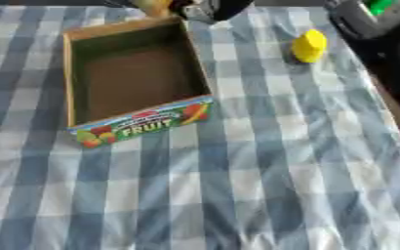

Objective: Pick up objects on the table and place them in the box.

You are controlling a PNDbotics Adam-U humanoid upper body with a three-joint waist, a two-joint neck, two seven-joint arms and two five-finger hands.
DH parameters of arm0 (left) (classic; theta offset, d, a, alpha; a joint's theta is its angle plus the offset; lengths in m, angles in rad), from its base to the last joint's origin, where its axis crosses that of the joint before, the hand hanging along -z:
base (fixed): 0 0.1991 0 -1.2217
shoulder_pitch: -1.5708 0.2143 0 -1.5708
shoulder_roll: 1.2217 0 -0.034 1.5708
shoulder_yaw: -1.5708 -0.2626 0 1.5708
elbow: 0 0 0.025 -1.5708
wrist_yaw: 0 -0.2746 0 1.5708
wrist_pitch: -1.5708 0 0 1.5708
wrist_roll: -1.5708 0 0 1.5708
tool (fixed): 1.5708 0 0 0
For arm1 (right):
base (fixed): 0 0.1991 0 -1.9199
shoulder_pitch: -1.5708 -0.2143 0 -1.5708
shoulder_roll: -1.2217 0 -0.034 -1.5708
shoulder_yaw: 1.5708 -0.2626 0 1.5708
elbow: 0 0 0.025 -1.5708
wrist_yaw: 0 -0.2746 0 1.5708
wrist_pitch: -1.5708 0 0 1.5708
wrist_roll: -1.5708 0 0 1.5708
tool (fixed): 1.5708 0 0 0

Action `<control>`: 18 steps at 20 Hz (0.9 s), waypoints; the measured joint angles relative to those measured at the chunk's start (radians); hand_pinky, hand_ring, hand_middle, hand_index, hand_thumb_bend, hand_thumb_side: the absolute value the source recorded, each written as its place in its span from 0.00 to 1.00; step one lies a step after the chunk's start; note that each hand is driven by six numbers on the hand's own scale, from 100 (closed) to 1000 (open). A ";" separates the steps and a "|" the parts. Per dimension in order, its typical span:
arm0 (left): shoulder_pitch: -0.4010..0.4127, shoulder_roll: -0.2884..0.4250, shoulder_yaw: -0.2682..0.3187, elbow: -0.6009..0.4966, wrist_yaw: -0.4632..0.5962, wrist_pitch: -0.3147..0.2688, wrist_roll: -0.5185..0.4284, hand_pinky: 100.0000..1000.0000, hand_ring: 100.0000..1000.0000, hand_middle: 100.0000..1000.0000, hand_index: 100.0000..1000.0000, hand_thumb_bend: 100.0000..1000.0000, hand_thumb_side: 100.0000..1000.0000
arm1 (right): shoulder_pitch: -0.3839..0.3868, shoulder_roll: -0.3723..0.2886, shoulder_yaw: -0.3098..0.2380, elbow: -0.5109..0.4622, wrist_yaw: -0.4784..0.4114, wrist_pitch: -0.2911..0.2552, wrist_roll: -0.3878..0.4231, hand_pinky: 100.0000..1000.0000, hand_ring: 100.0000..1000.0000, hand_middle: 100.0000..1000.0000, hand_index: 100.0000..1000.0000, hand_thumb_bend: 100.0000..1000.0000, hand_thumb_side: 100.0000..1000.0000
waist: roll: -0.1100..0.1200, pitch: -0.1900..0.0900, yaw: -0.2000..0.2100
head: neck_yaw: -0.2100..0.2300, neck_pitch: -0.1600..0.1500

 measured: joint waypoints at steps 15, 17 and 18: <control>-0.024 0.001 -0.001 0.000 0.020 -0.015 -0.007 0.77 0.78 0.76 0.92 0.23 0.31 | -0.045 0.193 0.006 0.480 0.277 -0.286 0.009 0.79 0.91 0.63 0.72 0.00 0.02 | -0.013 0.032 0.037 | -0.039 0.000; -0.024 0.001 -0.001 0.000 0.022 -0.015 -0.007 0.77 0.78 0.76 0.92 0.22 0.31 | -0.045 0.201 0.000 0.497 0.306 -0.306 0.002 0.80 0.94 0.68 0.78 0.02 0.10 | -0.012 0.032 0.037 | -0.040 0.000; -0.024 0.000 -0.002 0.000 0.022 -0.014 -0.007 0.77 0.78 0.76 0.92 0.22 0.31 | -0.045 0.203 -0.002 0.505 0.318 -0.316 0.001 0.80 0.95 0.71 0.80 0.04 0.15 | -0.012 0.032 0.037 | -0.040 0.000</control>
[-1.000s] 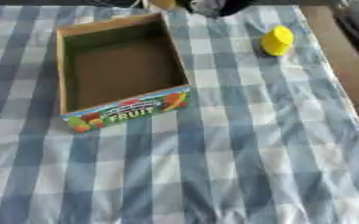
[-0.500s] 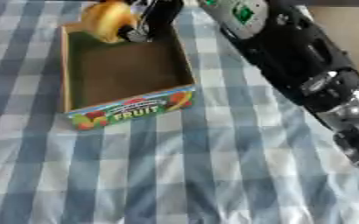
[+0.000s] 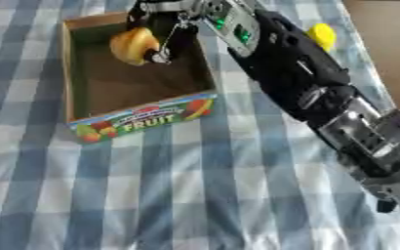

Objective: Pick up objects on the table and place them in the box.

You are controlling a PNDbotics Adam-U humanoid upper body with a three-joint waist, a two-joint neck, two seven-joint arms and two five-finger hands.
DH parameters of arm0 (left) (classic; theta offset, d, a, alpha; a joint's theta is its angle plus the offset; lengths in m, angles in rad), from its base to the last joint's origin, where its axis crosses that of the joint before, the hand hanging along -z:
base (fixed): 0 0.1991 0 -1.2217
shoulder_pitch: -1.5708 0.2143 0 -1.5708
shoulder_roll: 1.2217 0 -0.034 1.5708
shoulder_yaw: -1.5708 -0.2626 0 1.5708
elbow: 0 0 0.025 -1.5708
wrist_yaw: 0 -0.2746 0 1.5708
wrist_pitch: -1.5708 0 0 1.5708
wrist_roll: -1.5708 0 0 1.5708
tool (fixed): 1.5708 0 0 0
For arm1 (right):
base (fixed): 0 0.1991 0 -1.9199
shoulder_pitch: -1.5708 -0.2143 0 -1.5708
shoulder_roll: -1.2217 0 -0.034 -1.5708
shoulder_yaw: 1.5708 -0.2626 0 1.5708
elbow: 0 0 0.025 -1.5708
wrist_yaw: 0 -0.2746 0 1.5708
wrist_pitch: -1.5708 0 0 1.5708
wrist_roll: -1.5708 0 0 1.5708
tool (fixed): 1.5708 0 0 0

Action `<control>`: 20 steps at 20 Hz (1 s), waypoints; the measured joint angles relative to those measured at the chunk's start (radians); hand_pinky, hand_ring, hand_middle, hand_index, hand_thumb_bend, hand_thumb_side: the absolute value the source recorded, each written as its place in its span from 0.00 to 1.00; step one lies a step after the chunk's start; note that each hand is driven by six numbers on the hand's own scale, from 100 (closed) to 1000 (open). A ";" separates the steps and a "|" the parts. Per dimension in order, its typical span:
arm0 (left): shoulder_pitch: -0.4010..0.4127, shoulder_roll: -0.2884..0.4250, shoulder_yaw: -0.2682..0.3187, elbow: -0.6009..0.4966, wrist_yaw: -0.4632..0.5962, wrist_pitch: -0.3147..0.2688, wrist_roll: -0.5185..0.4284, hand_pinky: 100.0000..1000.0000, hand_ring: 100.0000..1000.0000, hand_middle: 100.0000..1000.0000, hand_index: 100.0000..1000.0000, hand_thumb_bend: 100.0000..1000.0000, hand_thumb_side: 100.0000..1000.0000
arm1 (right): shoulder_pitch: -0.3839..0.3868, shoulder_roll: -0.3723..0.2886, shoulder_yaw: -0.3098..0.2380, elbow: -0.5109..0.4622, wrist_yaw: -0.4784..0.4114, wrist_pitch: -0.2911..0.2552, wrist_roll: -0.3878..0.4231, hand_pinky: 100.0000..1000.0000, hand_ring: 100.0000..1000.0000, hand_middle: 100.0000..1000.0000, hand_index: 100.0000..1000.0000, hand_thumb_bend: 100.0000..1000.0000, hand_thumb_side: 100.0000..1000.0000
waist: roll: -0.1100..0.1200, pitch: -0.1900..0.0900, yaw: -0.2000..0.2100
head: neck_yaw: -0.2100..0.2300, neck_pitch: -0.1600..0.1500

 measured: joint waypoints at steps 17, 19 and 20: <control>0.015 -0.001 -0.004 0.000 0.001 0.006 -0.004 0.77 0.79 0.76 0.92 0.22 0.32 | 0.027 -0.051 -0.066 -0.026 0.130 -0.039 -0.099 0.84 1.00 0.77 0.88 0.17 0.31 | 0.013 -0.013 -0.026 | 0.014 0.005; 0.021 -0.001 -0.004 0.000 0.001 0.007 -0.004 0.77 0.79 0.76 0.92 0.22 0.32 | 0.045 -0.088 -0.079 -0.065 0.107 -0.024 -0.108 0.84 0.99 0.77 0.88 0.17 0.28 | 0.015 -0.016 -0.033 | 0.018 0.008; 0.024 -0.001 -0.004 0.000 0.001 0.007 -0.003 0.77 0.79 0.76 0.92 0.22 0.32 | 0.056 -0.107 -0.086 -0.085 0.093 -0.015 -0.110 0.84 0.99 0.77 0.88 0.17 0.27 | 0.015 -0.017 -0.038 | 0.022 0.008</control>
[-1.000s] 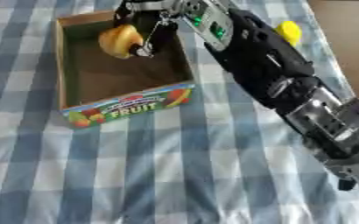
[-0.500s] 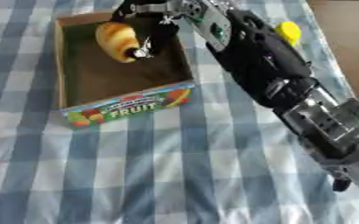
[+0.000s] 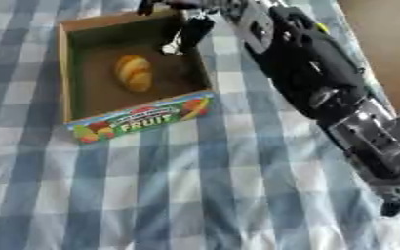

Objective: Pick up objects on the table and place them in the box.

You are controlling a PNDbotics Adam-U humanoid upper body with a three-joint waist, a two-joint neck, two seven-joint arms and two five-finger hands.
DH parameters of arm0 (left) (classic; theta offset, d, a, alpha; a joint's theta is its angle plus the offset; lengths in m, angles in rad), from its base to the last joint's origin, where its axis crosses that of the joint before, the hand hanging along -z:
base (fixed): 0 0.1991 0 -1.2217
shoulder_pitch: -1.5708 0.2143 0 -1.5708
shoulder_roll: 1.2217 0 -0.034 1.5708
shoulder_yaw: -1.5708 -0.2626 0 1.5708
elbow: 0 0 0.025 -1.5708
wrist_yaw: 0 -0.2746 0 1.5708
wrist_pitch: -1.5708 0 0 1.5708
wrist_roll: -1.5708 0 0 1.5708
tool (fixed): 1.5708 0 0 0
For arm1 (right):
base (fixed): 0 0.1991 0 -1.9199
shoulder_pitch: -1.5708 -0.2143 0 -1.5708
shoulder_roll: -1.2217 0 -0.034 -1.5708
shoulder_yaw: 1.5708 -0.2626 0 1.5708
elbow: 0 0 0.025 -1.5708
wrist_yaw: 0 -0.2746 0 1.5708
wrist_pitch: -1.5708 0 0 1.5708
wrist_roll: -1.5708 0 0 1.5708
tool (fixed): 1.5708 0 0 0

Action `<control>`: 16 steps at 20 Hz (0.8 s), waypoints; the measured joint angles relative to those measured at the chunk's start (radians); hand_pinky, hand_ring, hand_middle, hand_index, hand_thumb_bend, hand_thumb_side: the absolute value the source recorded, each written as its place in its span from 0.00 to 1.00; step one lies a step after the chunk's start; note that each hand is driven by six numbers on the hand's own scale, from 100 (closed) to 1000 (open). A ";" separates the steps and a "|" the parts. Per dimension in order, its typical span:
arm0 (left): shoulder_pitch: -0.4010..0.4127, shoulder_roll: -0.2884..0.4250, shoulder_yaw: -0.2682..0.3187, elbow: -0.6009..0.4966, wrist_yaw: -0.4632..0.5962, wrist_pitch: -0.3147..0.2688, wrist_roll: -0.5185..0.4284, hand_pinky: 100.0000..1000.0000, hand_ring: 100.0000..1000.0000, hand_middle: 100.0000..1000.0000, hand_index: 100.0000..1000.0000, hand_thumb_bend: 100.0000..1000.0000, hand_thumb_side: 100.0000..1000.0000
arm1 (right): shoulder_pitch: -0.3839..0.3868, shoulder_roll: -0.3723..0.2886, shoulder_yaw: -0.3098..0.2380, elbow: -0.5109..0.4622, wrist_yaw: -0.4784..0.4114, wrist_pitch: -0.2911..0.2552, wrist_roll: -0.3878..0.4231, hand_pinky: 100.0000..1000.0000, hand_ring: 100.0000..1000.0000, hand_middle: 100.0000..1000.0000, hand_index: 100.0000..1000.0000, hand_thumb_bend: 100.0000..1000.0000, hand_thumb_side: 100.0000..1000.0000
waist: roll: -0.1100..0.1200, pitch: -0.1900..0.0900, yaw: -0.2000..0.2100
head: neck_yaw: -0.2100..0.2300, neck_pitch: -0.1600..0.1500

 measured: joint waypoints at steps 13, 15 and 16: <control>0.026 0.001 0.007 0.000 -0.018 0.011 0.012 0.77 0.78 0.76 0.92 0.21 0.32 | 0.259 -0.292 -0.150 -0.131 -0.075 0.121 -0.081 0.85 0.99 0.79 0.90 0.24 0.24 | 0.018 -0.008 -0.050 | 0.057 0.008; 0.025 0.001 0.006 0.000 -0.018 0.011 0.012 0.77 0.78 0.76 0.92 0.21 0.32 | 0.300 -0.340 -0.166 -0.139 -0.088 0.127 -0.095 0.86 1.00 0.79 0.90 0.25 0.23 | 0.021 -0.004 -0.048 | 0.056 0.007; 0.024 0.001 0.006 0.000 -0.018 0.011 0.012 0.77 0.78 0.76 0.92 0.21 0.33 | 0.318 -0.363 -0.172 -0.145 -0.096 0.129 -0.101 0.86 1.00 0.79 0.90 0.25 0.23 | 0.022 0.000 -0.047 | 0.056 0.005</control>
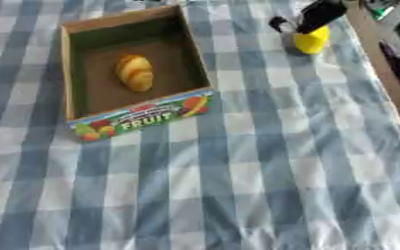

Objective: Pick up objects on the table and place them in the box.

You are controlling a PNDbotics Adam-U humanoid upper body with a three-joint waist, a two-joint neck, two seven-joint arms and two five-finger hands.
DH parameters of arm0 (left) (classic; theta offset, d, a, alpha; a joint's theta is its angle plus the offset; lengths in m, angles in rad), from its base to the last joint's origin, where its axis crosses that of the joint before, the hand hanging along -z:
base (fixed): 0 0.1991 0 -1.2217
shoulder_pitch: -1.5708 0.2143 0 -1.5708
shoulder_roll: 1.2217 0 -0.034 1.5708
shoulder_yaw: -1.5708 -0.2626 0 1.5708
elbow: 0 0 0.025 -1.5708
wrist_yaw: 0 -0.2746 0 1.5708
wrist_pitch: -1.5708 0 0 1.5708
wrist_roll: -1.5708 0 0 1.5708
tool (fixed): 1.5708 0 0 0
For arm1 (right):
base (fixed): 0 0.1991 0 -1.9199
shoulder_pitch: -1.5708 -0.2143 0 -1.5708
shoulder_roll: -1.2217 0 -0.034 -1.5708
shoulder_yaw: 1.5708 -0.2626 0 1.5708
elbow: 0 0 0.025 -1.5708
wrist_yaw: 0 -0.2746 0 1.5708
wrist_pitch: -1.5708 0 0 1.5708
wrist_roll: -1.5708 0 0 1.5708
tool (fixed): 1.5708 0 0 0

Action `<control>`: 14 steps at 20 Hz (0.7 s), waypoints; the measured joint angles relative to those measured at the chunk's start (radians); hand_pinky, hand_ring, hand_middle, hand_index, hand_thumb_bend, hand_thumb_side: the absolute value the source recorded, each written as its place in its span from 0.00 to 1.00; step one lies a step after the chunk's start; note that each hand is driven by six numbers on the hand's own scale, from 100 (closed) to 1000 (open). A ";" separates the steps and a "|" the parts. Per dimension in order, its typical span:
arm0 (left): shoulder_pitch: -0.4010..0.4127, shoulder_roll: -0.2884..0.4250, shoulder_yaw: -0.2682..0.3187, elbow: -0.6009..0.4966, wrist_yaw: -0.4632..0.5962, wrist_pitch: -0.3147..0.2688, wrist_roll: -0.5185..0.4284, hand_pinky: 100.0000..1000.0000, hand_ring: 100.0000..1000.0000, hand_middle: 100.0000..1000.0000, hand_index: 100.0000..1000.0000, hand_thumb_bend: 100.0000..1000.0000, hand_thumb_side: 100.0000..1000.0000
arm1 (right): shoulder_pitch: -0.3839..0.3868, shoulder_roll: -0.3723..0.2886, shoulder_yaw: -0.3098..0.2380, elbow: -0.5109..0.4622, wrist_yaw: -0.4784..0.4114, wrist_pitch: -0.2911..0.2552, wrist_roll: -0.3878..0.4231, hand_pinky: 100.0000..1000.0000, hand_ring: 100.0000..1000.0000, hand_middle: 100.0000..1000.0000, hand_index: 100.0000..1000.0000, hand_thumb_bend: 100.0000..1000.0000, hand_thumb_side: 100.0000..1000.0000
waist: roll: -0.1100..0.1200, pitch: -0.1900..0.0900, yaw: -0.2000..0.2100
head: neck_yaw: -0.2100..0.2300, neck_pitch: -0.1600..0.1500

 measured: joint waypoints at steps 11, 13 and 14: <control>-0.002 -0.001 -0.001 0.000 -0.001 0.000 0.000 0.77 0.78 0.76 0.92 0.20 0.32 | 0.050 -0.081 -0.043 0.006 -0.020 0.018 -0.019 0.86 1.00 0.82 0.92 0.28 0.22 | 0.004 0.036 -0.002 | 0.000 -0.048; -0.002 -0.001 -0.001 0.000 -0.001 0.000 0.000 0.77 0.78 0.76 0.92 0.18 0.35 | 0.048 -0.081 -0.048 0.023 -0.014 0.017 -0.018 0.87 1.00 0.82 0.92 0.29 0.25 | 0.005 0.041 -0.003 | 0.000 -0.059; -0.002 -0.001 -0.001 0.000 -0.001 0.000 0.000 0.77 0.78 0.76 0.92 0.18 0.35 | 0.044 -0.081 -0.049 0.030 -0.011 0.016 -0.017 0.87 1.00 0.82 0.92 0.28 0.26 | 0.005 0.044 -0.005 | 0.000 -0.064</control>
